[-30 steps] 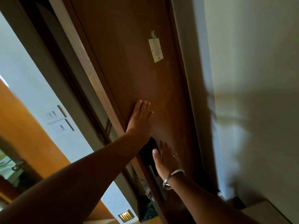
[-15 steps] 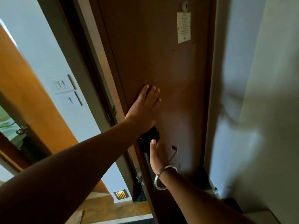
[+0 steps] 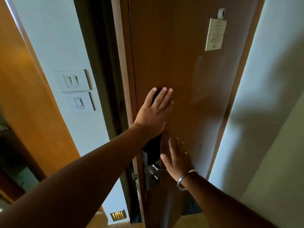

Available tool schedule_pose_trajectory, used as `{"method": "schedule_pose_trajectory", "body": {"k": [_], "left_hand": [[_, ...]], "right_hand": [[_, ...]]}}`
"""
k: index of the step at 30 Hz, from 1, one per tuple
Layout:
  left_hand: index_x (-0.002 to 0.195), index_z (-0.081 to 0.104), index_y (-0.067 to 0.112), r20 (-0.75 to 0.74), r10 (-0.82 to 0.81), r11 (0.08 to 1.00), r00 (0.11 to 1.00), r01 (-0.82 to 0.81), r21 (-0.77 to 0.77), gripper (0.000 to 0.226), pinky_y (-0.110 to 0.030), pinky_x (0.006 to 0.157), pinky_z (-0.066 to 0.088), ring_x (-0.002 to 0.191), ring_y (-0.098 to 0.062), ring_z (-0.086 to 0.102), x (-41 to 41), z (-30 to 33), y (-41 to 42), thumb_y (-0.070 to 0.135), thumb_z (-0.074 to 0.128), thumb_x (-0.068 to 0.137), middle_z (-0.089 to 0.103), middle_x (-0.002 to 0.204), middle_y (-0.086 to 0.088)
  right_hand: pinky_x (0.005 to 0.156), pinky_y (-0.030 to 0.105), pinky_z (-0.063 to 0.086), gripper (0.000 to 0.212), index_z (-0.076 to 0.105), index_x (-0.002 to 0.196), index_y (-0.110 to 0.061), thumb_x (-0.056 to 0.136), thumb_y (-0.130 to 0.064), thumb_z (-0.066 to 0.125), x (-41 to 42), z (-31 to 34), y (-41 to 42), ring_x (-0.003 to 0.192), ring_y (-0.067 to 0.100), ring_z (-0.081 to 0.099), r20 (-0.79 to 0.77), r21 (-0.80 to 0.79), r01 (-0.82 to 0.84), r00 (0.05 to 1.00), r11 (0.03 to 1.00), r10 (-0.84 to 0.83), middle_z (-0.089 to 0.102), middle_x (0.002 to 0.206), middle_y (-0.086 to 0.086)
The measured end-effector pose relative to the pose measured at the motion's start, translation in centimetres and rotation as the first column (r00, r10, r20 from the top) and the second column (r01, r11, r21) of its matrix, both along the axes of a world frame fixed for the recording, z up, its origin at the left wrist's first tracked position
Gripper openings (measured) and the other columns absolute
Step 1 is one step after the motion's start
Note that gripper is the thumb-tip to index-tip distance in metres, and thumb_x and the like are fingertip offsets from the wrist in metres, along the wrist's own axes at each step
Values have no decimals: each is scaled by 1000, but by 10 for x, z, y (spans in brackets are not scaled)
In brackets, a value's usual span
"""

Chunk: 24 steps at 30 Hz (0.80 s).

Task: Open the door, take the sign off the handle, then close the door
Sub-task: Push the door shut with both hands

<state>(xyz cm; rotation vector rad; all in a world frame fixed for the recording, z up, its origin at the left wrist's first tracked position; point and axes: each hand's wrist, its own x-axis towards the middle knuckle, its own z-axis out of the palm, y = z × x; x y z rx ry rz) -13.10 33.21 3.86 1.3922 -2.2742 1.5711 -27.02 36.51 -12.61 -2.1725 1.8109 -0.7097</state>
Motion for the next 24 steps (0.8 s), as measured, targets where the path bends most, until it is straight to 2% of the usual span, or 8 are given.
{"method": "schedule_pose_trajectory", "body": {"k": [4, 8, 11, 13, 18, 24], "left_hand": [[155, 12, 21, -202, 40, 999, 979, -43, -13, 78, -57, 110, -25, 148, -36, -7, 35, -15, -33, 55, 37, 90, -7, 163, -18], [155, 5, 24, -362, 53, 998, 931, -62, -13, 88, -54, 114, -18, 148, -36, -9, 64, -25, -71, 56, 50, 87, -7, 163, -16], [156, 4, 24, -404, 85, 994, 911, -103, -22, 91, -54, 116, -12, 148, -35, -7, 81, -31, -100, 59, 51, 87, -3, 163, -15], [155, 3, 24, -423, 117, 990, 899, -138, -19, 91, -55, 117, -7, 148, -36, -5, 87, -35, -120, 60, 50, 86, -1, 163, -14], [156, 2, 26, -459, 182, 980, 869, -199, 13, 98, -58, 117, -3, 149, -37, -3, 101, -36, -166, 62, 56, 81, -2, 163, -14], [155, 1, 28, -484, 218, 971, 847, -239, 19, 101, -62, 115, -1, 148, -35, -13, 114, -37, -220, 64, 56, 80, 0, 163, -16]], "right_hand": [[118, 54, 5, 81, -8, 151, -32, 84, -69, 18, 9, 16, -55, 149, 36, -4, -248, -116, -8, 969, 993, -21, -7, 163, 11], [114, 60, 15, 83, 3, 152, -29, 84, -64, 36, 18, 38, -113, 147, 42, 8, -361, -269, -91, 932, 959, -13, 6, 163, 17], [112, 62, 19, 88, 18, 151, -25, 78, -60, 53, 27, 48, -159, 146, 41, 15, -465, -371, -193, 885, 909, -2, 12, 161, 16], [112, 62, 17, 92, 21, 150, -24, 74, -59, 60, 29, 50, -187, 146, 39, 15, -513, -419, -258, 858, 870, 7, 14, 161, 14], [113, 63, 12, 105, 20, 151, -28, 65, -52, 75, 36, 46, -248, 145, 39, 20, -569, -475, -359, 822, 803, 31, 22, 160, 13], [111, 64, 19, 117, 17, 153, -27, 58, -46, 84, 40, 40, -315, 142, 38, 30, -607, -527, -455, 793, 718, 57, 25, 158, 13]]}}
